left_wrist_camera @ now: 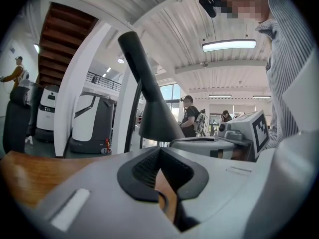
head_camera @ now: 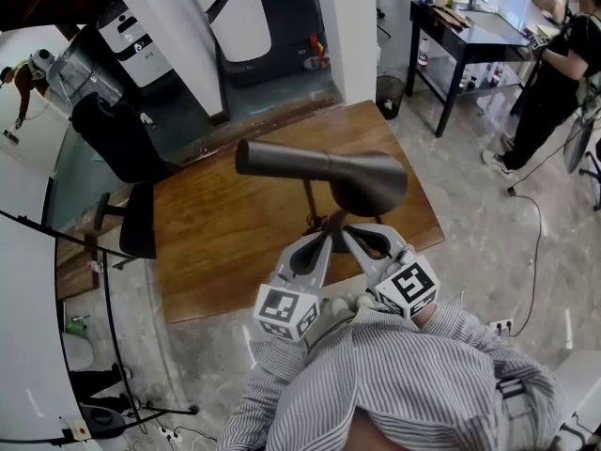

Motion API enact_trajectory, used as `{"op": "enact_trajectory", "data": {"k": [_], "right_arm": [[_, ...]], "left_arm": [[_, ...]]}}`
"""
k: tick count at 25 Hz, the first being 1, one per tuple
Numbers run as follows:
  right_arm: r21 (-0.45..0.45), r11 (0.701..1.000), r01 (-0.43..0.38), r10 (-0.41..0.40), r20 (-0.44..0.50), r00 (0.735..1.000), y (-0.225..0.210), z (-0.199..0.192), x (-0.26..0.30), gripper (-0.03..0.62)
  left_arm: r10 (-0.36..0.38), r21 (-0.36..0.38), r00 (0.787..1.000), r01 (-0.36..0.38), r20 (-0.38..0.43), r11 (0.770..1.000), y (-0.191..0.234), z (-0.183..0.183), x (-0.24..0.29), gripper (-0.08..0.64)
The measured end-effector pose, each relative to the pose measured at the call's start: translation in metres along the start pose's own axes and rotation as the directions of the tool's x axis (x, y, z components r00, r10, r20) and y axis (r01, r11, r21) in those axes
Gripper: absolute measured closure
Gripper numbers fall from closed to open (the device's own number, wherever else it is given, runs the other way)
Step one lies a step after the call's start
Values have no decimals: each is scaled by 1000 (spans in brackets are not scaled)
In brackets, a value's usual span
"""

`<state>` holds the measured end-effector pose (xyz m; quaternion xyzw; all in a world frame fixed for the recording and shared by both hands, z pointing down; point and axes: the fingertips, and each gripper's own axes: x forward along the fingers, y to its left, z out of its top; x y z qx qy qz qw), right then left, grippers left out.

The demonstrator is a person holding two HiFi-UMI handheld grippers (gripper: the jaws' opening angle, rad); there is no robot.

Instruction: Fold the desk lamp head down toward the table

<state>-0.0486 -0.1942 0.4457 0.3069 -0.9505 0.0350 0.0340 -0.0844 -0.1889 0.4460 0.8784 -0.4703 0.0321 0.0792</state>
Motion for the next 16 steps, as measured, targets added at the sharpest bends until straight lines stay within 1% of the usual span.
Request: {"op": "enact_trajectory", "data": {"k": [2,5,10,16], "right_arm": [[-4,1000,6,-6,13,1000,-3,3,-2,592],[-16,1000,12,-11,38,999,-8,7,-1,592],[-44,999,-12,13,28,1000,-4,7,-2,592],[-54,998,-19,19,3,1000,-3,5,-6,592]], "left_arm": [[-21,-15,1000,21,-4,1000,-5,-2,1,554],[-30,-17,1000,30,-8,999,-7,-4,3,554],[-30,-14,1000,30,3,999,-9,0,5,554],[-11,-15,1000,11,20,1000,-9,3,3,554]]}}
